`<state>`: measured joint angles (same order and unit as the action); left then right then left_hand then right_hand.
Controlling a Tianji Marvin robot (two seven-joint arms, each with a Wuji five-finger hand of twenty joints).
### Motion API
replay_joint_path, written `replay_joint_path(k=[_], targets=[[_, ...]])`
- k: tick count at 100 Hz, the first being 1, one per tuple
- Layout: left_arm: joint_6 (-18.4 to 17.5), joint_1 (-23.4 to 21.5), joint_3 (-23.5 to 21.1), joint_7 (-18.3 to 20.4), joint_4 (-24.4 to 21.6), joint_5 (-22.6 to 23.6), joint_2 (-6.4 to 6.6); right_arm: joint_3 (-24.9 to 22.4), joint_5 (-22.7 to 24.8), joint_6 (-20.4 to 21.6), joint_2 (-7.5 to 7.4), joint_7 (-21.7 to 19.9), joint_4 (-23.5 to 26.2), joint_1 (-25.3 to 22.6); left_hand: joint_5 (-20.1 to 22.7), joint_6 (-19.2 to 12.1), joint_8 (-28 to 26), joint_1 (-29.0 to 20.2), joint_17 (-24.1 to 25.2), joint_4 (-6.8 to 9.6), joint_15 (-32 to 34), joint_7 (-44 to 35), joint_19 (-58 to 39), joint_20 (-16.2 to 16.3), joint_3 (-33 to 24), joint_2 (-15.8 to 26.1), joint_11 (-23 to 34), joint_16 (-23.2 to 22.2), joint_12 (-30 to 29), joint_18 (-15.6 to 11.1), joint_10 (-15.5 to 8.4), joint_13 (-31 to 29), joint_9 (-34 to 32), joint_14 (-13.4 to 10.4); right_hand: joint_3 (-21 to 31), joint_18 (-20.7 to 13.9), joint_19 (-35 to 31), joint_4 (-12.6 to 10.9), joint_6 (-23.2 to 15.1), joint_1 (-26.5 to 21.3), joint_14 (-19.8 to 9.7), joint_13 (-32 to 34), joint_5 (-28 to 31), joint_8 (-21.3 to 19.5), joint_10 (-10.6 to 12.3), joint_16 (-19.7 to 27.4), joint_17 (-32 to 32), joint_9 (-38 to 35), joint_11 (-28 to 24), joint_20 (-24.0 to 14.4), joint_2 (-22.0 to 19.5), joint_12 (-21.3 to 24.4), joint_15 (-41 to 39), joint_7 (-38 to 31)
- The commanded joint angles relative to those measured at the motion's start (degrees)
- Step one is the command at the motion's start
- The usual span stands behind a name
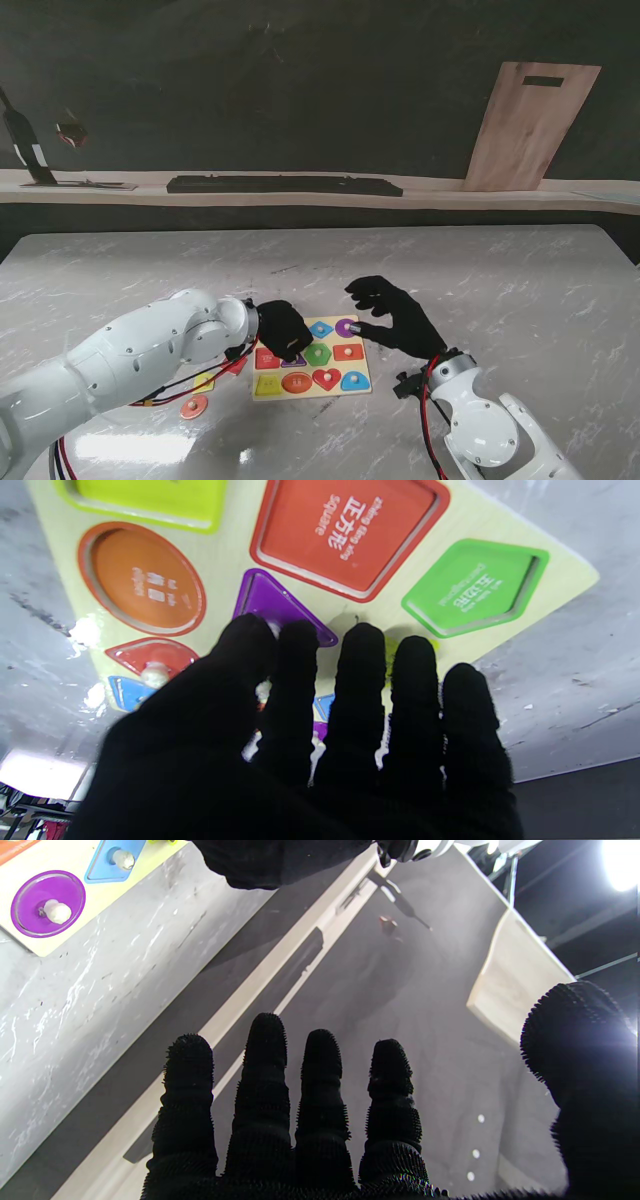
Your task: Fit puzzle pieces into a puzzle board
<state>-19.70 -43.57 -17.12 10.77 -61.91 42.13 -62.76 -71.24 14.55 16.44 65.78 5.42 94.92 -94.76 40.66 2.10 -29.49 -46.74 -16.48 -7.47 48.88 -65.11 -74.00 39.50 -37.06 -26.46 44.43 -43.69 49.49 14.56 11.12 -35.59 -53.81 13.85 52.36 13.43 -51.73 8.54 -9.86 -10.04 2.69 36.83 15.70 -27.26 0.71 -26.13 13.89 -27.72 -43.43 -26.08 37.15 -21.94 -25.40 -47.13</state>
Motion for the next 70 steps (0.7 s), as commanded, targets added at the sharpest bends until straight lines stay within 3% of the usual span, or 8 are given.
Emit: replay_joint_path(k=[1, 20, 29, 39, 41, 59, 69, 70], targets=[[-0.09, 0.52, 0.12, 0.23, 0.13, -0.17, -0.12, 0.26, -0.04, -0.07, 0.3, -0.07, 0.18, -0.31, -1.57, -1.52, -0.92, -1.87, -0.38, -1.14, 1.7, -2.62, -2.54, 1.56, 0.32, 0.57, 1.45, -0.67, -0.33, 5.72, -0.61, -1.52, 0.56, -0.78, -1.02, 0.15, -0.97, -1.66, -1.46, -0.31, -1.68, 0.17, 0.51, -0.47, 1.67, -1.05, -0.49, -1.42, -0.37, -0.82, -0.77, -0.24, -0.52, 0.04], [0.35, 0.75, 0.58, 0.57, 0.09, -0.15, -0.08, 0.29, -0.21, -0.07, 0.29, -0.19, 0.14, -0.26, -1.83, -1.32, -1.63, -1.62, -0.45, -1.43, 1.9, -3.41, -2.6, 1.57, 1.43, 0.48, 2.19, -0.69, -0.39, 5.68, -0.71, -1.6, 0.62, -0.84, -1.46, 0.13, -0.93, -1.79, -1.41, -0.33, -1.68, 0.12, 0.58, -0.5, 1.68, -1.07, -0.56, -1.53, -0.38, -0.85, -1.16, -0.25, -0.51, 0.02], [0.87, 0.66, 0.57, 0.76, -0.18, 0.06, 0.03, 0.28, -0.16, -0.08, 0.3, -0.15, 0.14, -0.28, -1.78, -1.14, -2.18, -0.85, -0.51, -2.19, 2.14, -3.95, -2.63, 1.59, 4.49, 0.66, 3.16, -0.7, -1.92, 5.89, -0.62, -1.68, 0.62, -0.73, -1.66, 0.19, -0.92, -1.86, -1.4, -0.39, -1.68, 0.17, 0.55, -0.48, 1.66, -1.09, -0.56, -1.54, -0.36, -0.88, -1.34, -0.24, -0.54, 0.08], [1.55, 0.37, 0.34, 0.75, -0.57, 0.54, 0.17, 0.25, -0.14, -0.08, 0.3, -0.11, 0.17, -0.31, -1.6, -0.4, -2.56, -0.44, -0.48, -2.03, 2.27, -3.73, -2.58, 1.63, 12.77, 2.23, 4.18, -0.68, -3.33, 6.16, -0.43, -1.64, 0.8, -0.47, -1.89, 0.23, -0.92, -1.92, -1.47, -0.43, -1.7, 0.18, 0.61, -0.49, 1.67, -1.09, -0.57, -1.6, -0.37, -0.9, -1.41, -0.25, -0.54, 0.06], [1.72, 0.29, 0.26, 0.71, -0.69, 0.74, 0.22, 0.25, -0.13, -0.07, 0.3, -0.1, 0.17, -0.31, -1.39, 0.06, -3.55, -0.48, -0.48, -1.24, 2.27, -2.7, -2.56, 1.64, 15.01, 2.91, 4.17, -0.68, -3.32, 6.17, -0.41, -1.62, 0.91, -0.45, -1.91, 0.23, -0.92, -1.93, -1.45, -0.44, -1.72, 0.18, 0.62, -0.5, 1.69, -1.09, -0.56, -1.58, -0.36, -0.9, -1.43, -0.24, -0.54, 0.06], [3.23, -0.32, -0.12, 0.11, -1.71, 2.77, 0.6, 0.22, -0.24, -0.08, 0.32, -0.08, 0.21, -0.36, -2.34, 2.33, -6.0, 2.98, -0.03, -0.49, 1.93, -0.52, -2.3, 1.58, 18.32, 5.18, 4.06, -0.63, -3.03, 6.05, -0.33, -0.84, 2.1, -0.53, -2.03, 0.19, -0.92, -2.0, -1.38, -0.49, -1.62, 0.23, 0.72, -0.5, 1.66, -1.1, -0.53, -1.66, -0.38, -0.93, -1.49, -0.25, -0.56, 0.05], [4.03, -0.73, -0.52, 0.42, -2.64, 3.7, 0.97, 0.21, -0.32, -0.06, 0.32, -0.09, 0.23, -0.39, -3.73, 4.13, -10.06, 5.88, 0.38, 1.25, 1.45, 2.41, -2.04, 1.43, 19.81, 7.54, 3.99, -0.64, -2.24, 5.72, -0.39, -0.3, 3.4, -0.74, -2.07, 0.23, -0.91, -2.02, -1.43, -0.53, -1.68, 0.27, 0.75, -0.51, 1.68, -1.1, -0.54, -1.74, -0.38, -0.94, -1.48, -0.25, -0.56, 0.06], [4.12, -0.82, -0.64, 0.47, -2.78, 3.79, 1.02, 0.21, -0.32, -0.06, 0.32, -0.09, 0.23, -0.39, -3.81, 4.39, -11.57, 6.58, 0.47, 1.99, 1.34, 3.37, -2.0, 1.4, 19.94, 8.02, 3.83, -0.69, -2.09, 5.69, -0.39, -0.18, 3.58, -0.73, -2.06, 0.23, -0.91, -2.03, -1.42, -0.55, -1.69, 0.31, 0.77, -0.51, 1.7, -1.11, -0.55, -1.75, -0.38, -0.94, -1.5, -0.25, -0.58, 0.06]])
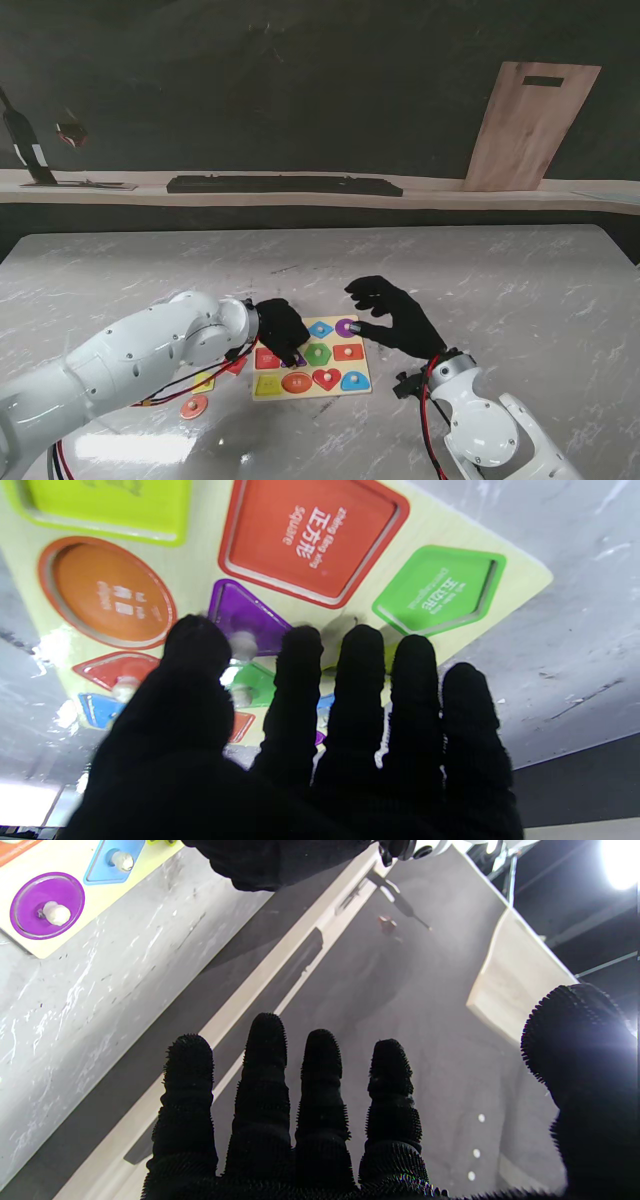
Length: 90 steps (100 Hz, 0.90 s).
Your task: Fit puzzle pieces into a puzzle board
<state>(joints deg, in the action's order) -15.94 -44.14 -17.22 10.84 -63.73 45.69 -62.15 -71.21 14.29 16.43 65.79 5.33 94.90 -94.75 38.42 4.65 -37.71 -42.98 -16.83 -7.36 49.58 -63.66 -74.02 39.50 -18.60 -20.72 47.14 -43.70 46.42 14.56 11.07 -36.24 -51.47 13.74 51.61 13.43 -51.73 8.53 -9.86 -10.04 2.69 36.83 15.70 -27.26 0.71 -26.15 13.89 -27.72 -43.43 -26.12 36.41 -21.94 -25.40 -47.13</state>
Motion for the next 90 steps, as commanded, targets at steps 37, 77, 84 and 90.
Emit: replay_joint_path(k=[37, 77, 84, 90], targets=[[2.85, -7.39, -11.27, 1.43, -7.15, 4.68, 2.15, 0.16, 0.19, 0.18, 0.3, 0.07, 0.17, -0.39, -9.01, 4.78, -1.52, -0.69, 3.29, 3.54, -2.55, 15.34, -0.41, 0.78, 19.91, 10.71, -3.0, -0.03, 0.24, 5.54, 0.85, 3.46, 5.75, 0.58, -1.46, 0.23, -0.91, -2.09, -1.41, -0.62, -1.68, 0.27, 0.77, -0.54, 1.71, -1.11, -0.49, -1.73, -0.34, -0.94, -0.86, -0.25, -0.55, 0.08], [4.61, -22.07, -32.96, 1.47, -15.96, 14.83, 3.95, 0.92, 0.97, -0.06, 0.2, -0.14, -0.38, 0.25, -9.83, 4.82, 6.59, -6.0, 4.69, 3.53, -4.79, 24.09, 0.45, 0.4, 19.96, 11.72, -9.82, 1.1, -5.65, 5.65, 1.97, 4.8, 10.38, 0.83, -1.51, 0.24, -0.92, -2.11, -1.25, -0.63, -1.64, 0.3, 0.82, -0.55, 1.7, -1.14, -0.51, -1.76, -0.4, -0.97, -0.81, -0.28, -0.62, 0.1], [4.32, -23.88, -35.87, 0.59, -15.83, 16.39, 4.13, 1.3, 1.22, -0.34, 0.17, -0.21, -0.44, 0.47, -9.87, 4.89, 7.87, -7.16, 4.74, 3.61, -5.21, 25.52, 0.52, 0.36, 19.74, 11.21, -11.36, 1.22, -7.07, 5.62, 1.94, 5.04, 11.44, 0.7, -1.48, 0.18, -0.9, -2.11, -1.25, -0.65, -1.67, 0.32, 0.79, -0.55, 1.66, -1.17, -0.52, -1.69, -0.38, -0.96, -0.85, -0.28, -0.67, 0.11], [4.15, -25.41, -38.22, -0.53, -15.56, 17.5, 4.25, 1.61, 1.44, -0.54, 0.13, -0.33, -0.51, 0.69, -10.01, 4.95, 8.69, -8.38, 4.84, 3.71, -5.54, 26.37, 0.75, 0.23, 19.51, 10.32, -12.64, 1.3, -8.33, 5.45, 1.79, 5.18, 12.77, 0.3, -1.48, 0.15, -0.9, -2.11, -1.23, -0.65, -1.66, 0.26, 0.81, -0.56, 1.61, -1.19, -0.53, -1.73, -0.42, -0.96, -0.83, -0.29, -0.69, 0.1]])
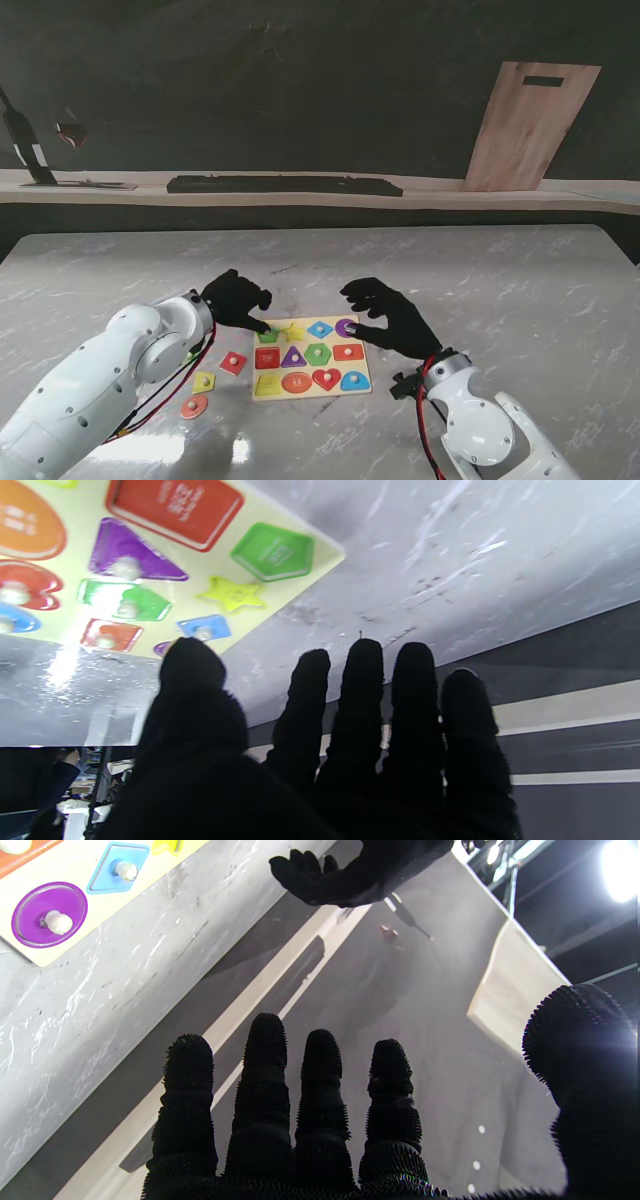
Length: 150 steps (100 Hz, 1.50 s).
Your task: Fit puzzle pieces into a puzzle board
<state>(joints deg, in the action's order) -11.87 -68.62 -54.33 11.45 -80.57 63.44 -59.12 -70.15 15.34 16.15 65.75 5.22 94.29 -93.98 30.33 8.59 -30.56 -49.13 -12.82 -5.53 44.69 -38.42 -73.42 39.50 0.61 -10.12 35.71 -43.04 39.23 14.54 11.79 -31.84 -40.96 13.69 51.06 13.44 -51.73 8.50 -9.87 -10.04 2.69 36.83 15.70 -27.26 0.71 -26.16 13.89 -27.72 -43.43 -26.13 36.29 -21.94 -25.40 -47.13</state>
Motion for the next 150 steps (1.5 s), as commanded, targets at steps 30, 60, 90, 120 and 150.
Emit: replay_joint_path(k=[30, 60, 90, 120, 150], targets=[[2.59, -8.36, -11.13, -3.46, 0.73, 1.63, 1.27, 1.61, 1.77, -1.63, 0.13, -0.12, -0.34, 0.84, -1.2, 0.56, 4.16, 6.99, 0.71, 0.59, -0.94, 1.52, 1.37, -0.74, -35.39, -14.51, -0.95, -0.15, -2.47, 4.78, 0.08, 1.02, 4.39, -1.37, -0.7, 0.19, -0.92, -2.06, -1.07, -0.65, -1.64, 0.23, 0.85, -0.58, 1.53, -1.3, -0.54, -1.66, -0.53, -0.97, -0.56, -0.34, -0.91, 0.04], [7.37, -11.27, -14.92, -4.24, 2.15, 2.33, 1.2, 1.58, 2.71, -2.38, 0.08, 0.07, -0.34, 0.93, -0.29, -1.07, 4.52, 2.45, 0.87, -0.1, -0.52, 1.76, 2.41, -1.54, -35.76, -12.55, 0.79, -0.99, 0.04, 4.27, -0.53, 1.25, 5.95, -2.26, -0.53, 0.19, -0.92, -2.04, -1.13, -0.71, -1.64, 0.24, 0.91, -0.61, 1.54, -1.33, -0.53, -1.68, -0.68, -0.97, -0.43, -0.4, -1.0, -0.05], [11.54, -12.55, -16.29, -5.3, 3.5, 0.18, 0.76, 1.53, 3.03, -2.61, 0.0, -0.18, -0.42, 1.03, 2.84, -0.59, 5.23, 1.8, 0.71, -1.83, 0.7, 1.01, 1.31, -1.0, -30.14, -11.48, 1.46, -1.58, 1.14, 4.83, -0.16, 0.31, 4.11, -1.66, 0.0, 0.17, -0.97, -1.94, -1.1, -0.67, -1.61, 0.27, 0.92, -0.63, 1.57, -1.34, -0.49, -1.67, -0.75, -0.98, -0.1, -0.42, -1.05, -0.13], [12.84, -15.0, -18.39, -3.27, 1.47, 1.4, 0.9, 1.7, 2.91, -2.71, -0.02, -0.38, -0.54, 1.17, -3.32, 1.24, 10.75, 3.31, 2.08, 0.29, -0.77, 10.7, 2.77, -1.67, -34.56, -16.12, -0.07, -1.33, 0.99, 4.03, -0.31, 2.35, 7.53, -2.24, -0.12, 0.22, -0.96, -1.96, -1.06, -0.73, -1.6, 0.26, 0.9, -0.62, 1.55, -1.35, -0.5, -1.7, -0.75, -0.97, -0.22, -0.41, -1.09, -0.12], [13.63, -15.02, -18.21, -5.77, 2.93, 0.79, 0.67, 1.73, 2.97, -2.86, -0.03, -0.41, -0.51, 1.18, 0.04, -0.74, 7.91, 2.17, 1.6, 0.16, -0.44, 5.31, 2.52, -1.68, -37.66, -16.25, 0.84, -1.61, 1.67, 4.27, -0.75, 1.44, 6.16, -2.19, -0.16, 0.16, -0.95, -1.97, -1.18, -0.69, -1.64, 0.24, 0.88, -0.63, 1.51, -1.35, -0.53, -1.63, -0.73, -0.97, -0.25, -0.4, -1.09, -0.15]])
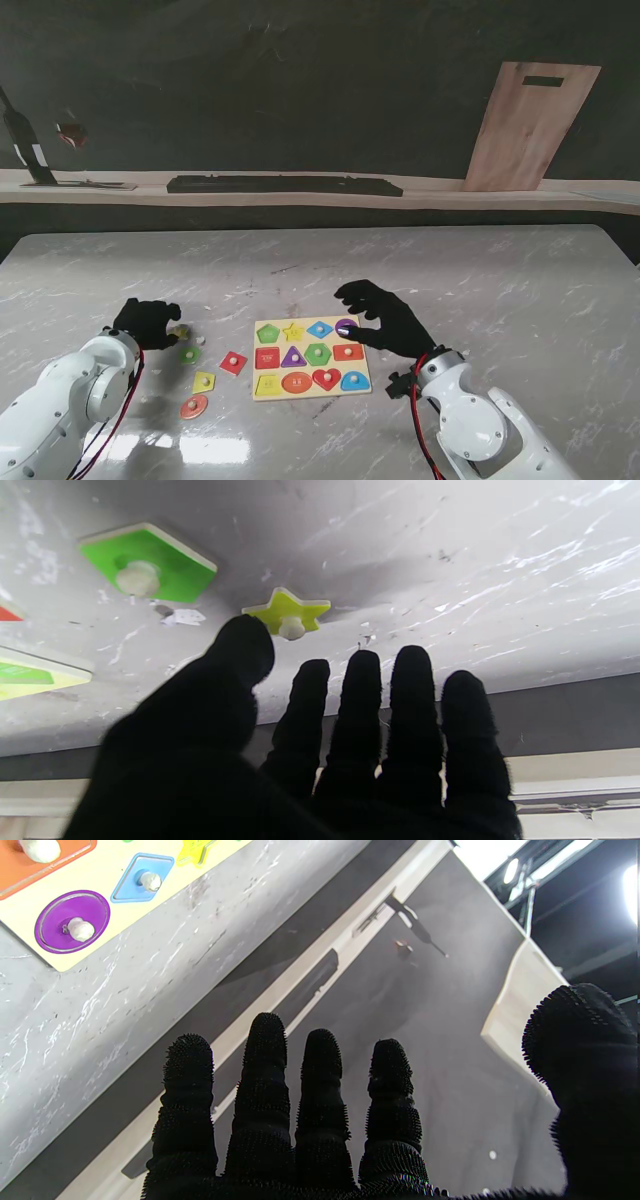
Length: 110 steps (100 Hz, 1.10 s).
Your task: Fit puzzle pieces into a puzzle board
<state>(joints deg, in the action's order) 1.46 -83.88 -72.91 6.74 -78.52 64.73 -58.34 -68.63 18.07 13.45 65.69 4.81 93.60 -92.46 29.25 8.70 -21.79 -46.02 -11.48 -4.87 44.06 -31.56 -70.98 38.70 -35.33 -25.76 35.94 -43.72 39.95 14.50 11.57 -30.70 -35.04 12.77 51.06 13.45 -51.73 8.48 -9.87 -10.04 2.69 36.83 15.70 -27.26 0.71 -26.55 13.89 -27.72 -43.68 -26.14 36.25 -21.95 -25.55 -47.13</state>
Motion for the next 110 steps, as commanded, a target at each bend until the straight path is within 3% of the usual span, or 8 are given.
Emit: replay_joint_path(k=[1, 12, 31, 40, 43, 64, 83, 110], targets=[[0.31, 0.31, 0.44, -1.3, 1.02, -0.54, -0.13, 0.21, 0.25, -0.16, 0.03, 0.0, 0.19, -0.35, 1.21, -0.92, -0.95, -0.99, 0.22, -0.5, 0.25, -1.69, 0.06, -0.87, -1.71, -0.44, 0.7, -0.96, 0.98, 4.33, -0.59, 0.22, 0.11, -1.31, -0.16, 0.13, -0.96, -1.96, -1.16, -0.71, -1.63, 0.25, 0.89, -0.63, 1.49, -0.95, -0.53, -1.64, -0.49, -0.96, -0.23, -0.4, -0.95, -0.16], [0.71, 1.18, 1.39, -4.04, 2.68, -1.28, -0.39, 0.2, 0.3, -0.18, 0.03, 0.03, 0.21, -0.37, 2.39, -1.16, -1.62, -1.57, -0.4, -0.57, 0.97, -3.16, -0.55, -0.61, -1.32, 0.52, 1.34, -1.17, 1.17, 4.57, -0.37, -0.54, -0.98, -1.06, -0.19, 0.19, -0.95, -1.96, -1.12, -0.7, -1.59, 0.25, 0.92, -0.62, 1.53, -0.95, -0.55, -1.68, -0.5, -0.96, -0.25, -0.4, -0.93, -0.16], [1.29, 2.26, 2.45, -4.36, 4.0, -2.52, -0.51, 0.17, 0.32, -0.27, 0.03, 0.05, 0.27, -0.41, 3.21, -1.19, -2.05, -1.96, -0.4, -0.66, 1.36, -4.33, -0.71, -0.47, -0.6, 1.3, 1.55, -1.11, 1.05, 4.67, -0.53, -0.75, -1.47, -1.11, -0.19, 0.21, -0.97, -1.97, -1.09, -0.75, -1.6, 0.24, 0.94, -0.61, 1.56, -0.95, -0.53, -1.71, -0.53, -0.97, -0.23, -0.41, -0.94, -0.13], [1.41, 2.72, 2.96, -4.38, 4.6, -2.97, -0.53, 0.19, 0.33, -0.31, 0.04, 0.09, 0.27, -0.4, 3.54, -1.55, -2.14, -2.84, -0.48, -1.24, 1.47, -4.85, -0.78, -0.42, 0.0, 0.78, 1.62, -1.02, 0.96, 4.69, -0.63, -0.91, -1.73, -1.11, -0.22, 0.19, -0.98, -1.97, -1.13, -0.73, -1.63, 0.25, 0.89, -0.61, 1.6, -0.95, -0.53, -1.7, -0.53, -0.98, -0.26, -0.41, -0.95, -0.12], [1.44, 2.88, 3.15, -4.37, 4.8, -3.16, -0.54, 0.19, 0.32, -0.33, 0.04, 0.1, 0.28, -0.4, 3.58, -1.6, -2.03, -3.59, -0.51, -2.21, 1.52, -5.26, -0.81, -0.38, 0.87, 0.84, 1.52, -0.92, 0.77, 4.7, -0.65, -0.96, -1.82, -1.16, -0.2, 0.19, -0.98, -1.98, -1.24, -0.81, -1.59, 0.26, 1.04, -0.63, 1.55, -0.95, -0.53, -1.7, -0.53, -0.98, -0.2, -0.41, -0.96, -0.18], [1.93, 3.76, 4.47, -4.09, 5.8, -3.68, -0.53, 0.22, 0.27, -0.34, 0.02, -0.03, 0.27, -0.35, 4.12, -1.64, -1.91, -5.56, -0.66, -2.94, 1.65, -6.13, -0.96, -0.28, 1.74, 0.32, 1.16, -0.8, 0.18, 4.71, -0.38, -1.17, -2.21, -0.99, -0.12, 0.24, -0.96, -1.97, -1.65, -0.8, -1.55, 0.32, 1.22, -0.64, 1.6, -0.94, -0.55, -1.88, -0.47, -0.97, -0.19, -0.37, -0.93, -0.19], [2.32, 4.12, 5.02, -4.27, 6.21, -4.01, -0.58, 0.17, 0.31, -0.33, 0.03, 0.01, 0.32, -0.4, 4.17, -2.13, -2.31, -8.77, -0.8, -4.34, 2.09, -10.15, -1.27, -0.04, 4.91, -0.44, 0.91, -0.69, 4.25, 4.81, -0.34, -1.53, -3.47, -0.77, -0.14, 0.28, -0.94, -1.96, -1.73, -0.76, -1.5, 0.34, 1.25, -0.67, 1.58, -0.94, -0.55, -1.89, -0.42, -0.96, -0.23, -0.36, -0.91, -0.2], [2.71, 4.79, 6.16, -4.94, 7.35, -4.63, -0.67, 0.14, 0.25, -0.44, 0.04, 0.02, 0.36, -0.42, 5.81, -2.95, -1.81, -12.79, -2.36, -4.38, 2.95, -17.18, -2.2, 0.42, 8.26, -1.92, -0.6, -0.18, 7.06, 5.35, -0.31, -4.1, -8.67, -0.61, -0.29, 0.26, -0.93, -1.96, -1.77, -0.75, -1.58, 0.33, 1.34, -0.67, 1.54, -0.94, -0.55, -1.91, -0.4, -0.96, -0.35, -0.36, -0.89, -0.18]])
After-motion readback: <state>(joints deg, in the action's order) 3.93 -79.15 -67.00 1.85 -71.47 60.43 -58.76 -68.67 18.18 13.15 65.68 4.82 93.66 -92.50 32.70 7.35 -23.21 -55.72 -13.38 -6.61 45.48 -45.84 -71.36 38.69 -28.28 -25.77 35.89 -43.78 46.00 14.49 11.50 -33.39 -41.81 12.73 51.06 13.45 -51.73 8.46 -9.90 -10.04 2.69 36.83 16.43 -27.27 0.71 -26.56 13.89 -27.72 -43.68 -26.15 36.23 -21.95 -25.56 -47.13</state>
